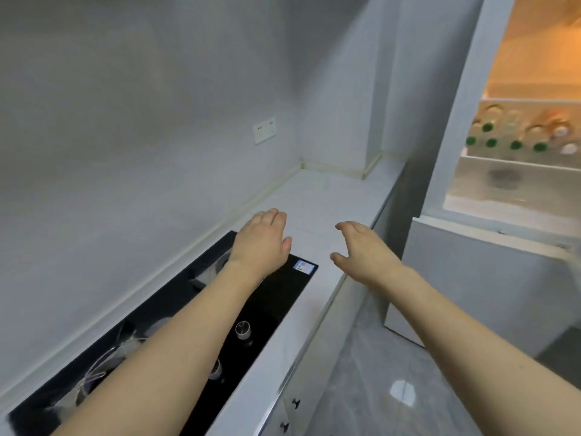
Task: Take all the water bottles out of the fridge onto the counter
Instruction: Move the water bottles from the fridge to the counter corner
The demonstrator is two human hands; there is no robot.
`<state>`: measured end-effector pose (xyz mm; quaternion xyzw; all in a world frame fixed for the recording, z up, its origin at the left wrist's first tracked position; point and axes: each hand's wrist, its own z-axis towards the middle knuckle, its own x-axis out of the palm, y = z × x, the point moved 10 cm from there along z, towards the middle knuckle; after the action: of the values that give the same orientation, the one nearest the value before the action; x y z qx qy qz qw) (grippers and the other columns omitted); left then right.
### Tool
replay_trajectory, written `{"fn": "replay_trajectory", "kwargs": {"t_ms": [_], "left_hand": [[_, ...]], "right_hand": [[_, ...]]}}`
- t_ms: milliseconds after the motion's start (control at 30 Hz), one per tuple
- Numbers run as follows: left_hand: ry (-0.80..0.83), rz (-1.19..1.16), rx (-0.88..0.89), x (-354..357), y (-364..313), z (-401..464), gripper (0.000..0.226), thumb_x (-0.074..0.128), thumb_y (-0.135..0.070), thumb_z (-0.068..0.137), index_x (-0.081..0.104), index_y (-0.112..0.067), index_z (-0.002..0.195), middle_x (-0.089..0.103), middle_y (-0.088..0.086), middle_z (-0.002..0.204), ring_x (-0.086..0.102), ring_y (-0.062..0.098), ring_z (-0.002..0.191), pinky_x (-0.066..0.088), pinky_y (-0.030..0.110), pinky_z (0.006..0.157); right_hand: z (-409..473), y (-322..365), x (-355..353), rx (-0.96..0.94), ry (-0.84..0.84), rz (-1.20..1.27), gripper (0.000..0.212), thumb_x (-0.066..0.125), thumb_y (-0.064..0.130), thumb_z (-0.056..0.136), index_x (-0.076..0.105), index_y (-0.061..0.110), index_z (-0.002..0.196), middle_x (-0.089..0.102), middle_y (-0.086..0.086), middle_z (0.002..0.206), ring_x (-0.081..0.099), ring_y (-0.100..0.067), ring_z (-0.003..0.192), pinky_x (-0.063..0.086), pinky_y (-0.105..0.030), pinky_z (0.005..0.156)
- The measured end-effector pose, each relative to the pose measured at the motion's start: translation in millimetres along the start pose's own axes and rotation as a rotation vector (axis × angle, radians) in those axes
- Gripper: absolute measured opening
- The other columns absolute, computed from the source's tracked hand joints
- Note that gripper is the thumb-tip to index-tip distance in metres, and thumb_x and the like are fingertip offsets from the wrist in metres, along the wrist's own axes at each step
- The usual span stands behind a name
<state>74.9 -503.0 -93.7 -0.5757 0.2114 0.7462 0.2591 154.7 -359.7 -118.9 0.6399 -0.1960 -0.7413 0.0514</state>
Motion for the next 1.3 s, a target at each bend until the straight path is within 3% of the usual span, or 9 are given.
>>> {"fn": "replay_trajectory", "kwargs": {"t_ms": [333,700,933,1100,1200,1300], "left_hand": [[-0.007,-0.092,0.218,43.9,-102.2,140.5,0.050,0.043,-0.034,0.099,0.037,-0.013,0.145,0.034,0.003,0.153,0.033,0.021,0.138,0.033,0.034,0.108],[-0.021,-0.175,0.343,67.3,-180.4,313.4,0.050,0.042,-0.034,0.099,0.038,-0.013,0.143,0.038,0.003,0.151,0.038,0.023,0.134,0.039,0.036,0.103],[-0.035,-0.268,0.491,67.5,-282.9,380.6,0.050,0.043,-0.034,0.099,0.037,-0.014,0.144,0.039,0.002,0.150,0.042,0.023,0.131,0.044,0.037,0.098],[-0.049,-0.332,0.561,74.6,-369.7,430.5,0.044,0.044,-0.035,0.098,0.043,-0.014,0.137,0.048,0.003,0.138,0.051,0.023,0.116,0.049,0.035,0.084],[-0.046,-0.372,0.590,80.4,-419.1,460.1,0.043,0.044,-0.033,0.098,0.045,-0.012,0.135,0.048,0.005,0.137,0.051,0.026,0.117,0.049,0.039,0.088],[-0.049,-0.450,0.595,82.2,-460.7,489.8,0.040,0.045,-0.032,0.097,0.048,-0.012,0.132,0.053,0.007,0.131,0.053,0.026,0.112,0.044,0.033,0.083]], "right_hand": [[53.5,-137.7,-32.9,0.200,-0.038,-0.042,0.061,0.055,0.030,0.093,0.033,0.010,0.146,0.037,-0.008,0.150,0.033,-0.025,0.137,0.025,-0.031,0.113],[156.4,-262.0,-82.2,0.347,-0.103,-0.060,0.062,0.056,0.033,0.093,0.032,0.013,0.147,0.036,-0.005,0.151,0.037,-0.024,0.136,0.030,-0.033,0.111],[164.2,-363.5,-135.5,0.500,-0.196,-0.052,0.058,0.056,0.031,0.093,0.035,0.015,0.145,0.038,-0.003,0.150,0.038,-0.022,0.136,0.032,-0.035,0.111],[171.4,-451.9,-168.6,0.577,-0.222,-0.050,0.059,0.055,0.029,0.093,0.034,0.011,0.145,0.039,-0.005,0.149,0.035,-0.023,0.136,0.029,-0.032,0.110],[180.3,-503.3,-190.4,0.628,-0.265,-0.038,0.058,0.058,0.031,0.091,0.039,0.013,0.142,0.044,-0.005,0.145,0.042,-0.024,0.131,0.035,-0.035,0.107],[191.3,-547.4,-212.4,0.645,-0.327,0.004,0.049,0.060,0.029,0.089,0.047,0.018,0.134,0.051,-0.004,0.137,0.049,-0.023,0.123,0.041,-0.036,0.103]]}}
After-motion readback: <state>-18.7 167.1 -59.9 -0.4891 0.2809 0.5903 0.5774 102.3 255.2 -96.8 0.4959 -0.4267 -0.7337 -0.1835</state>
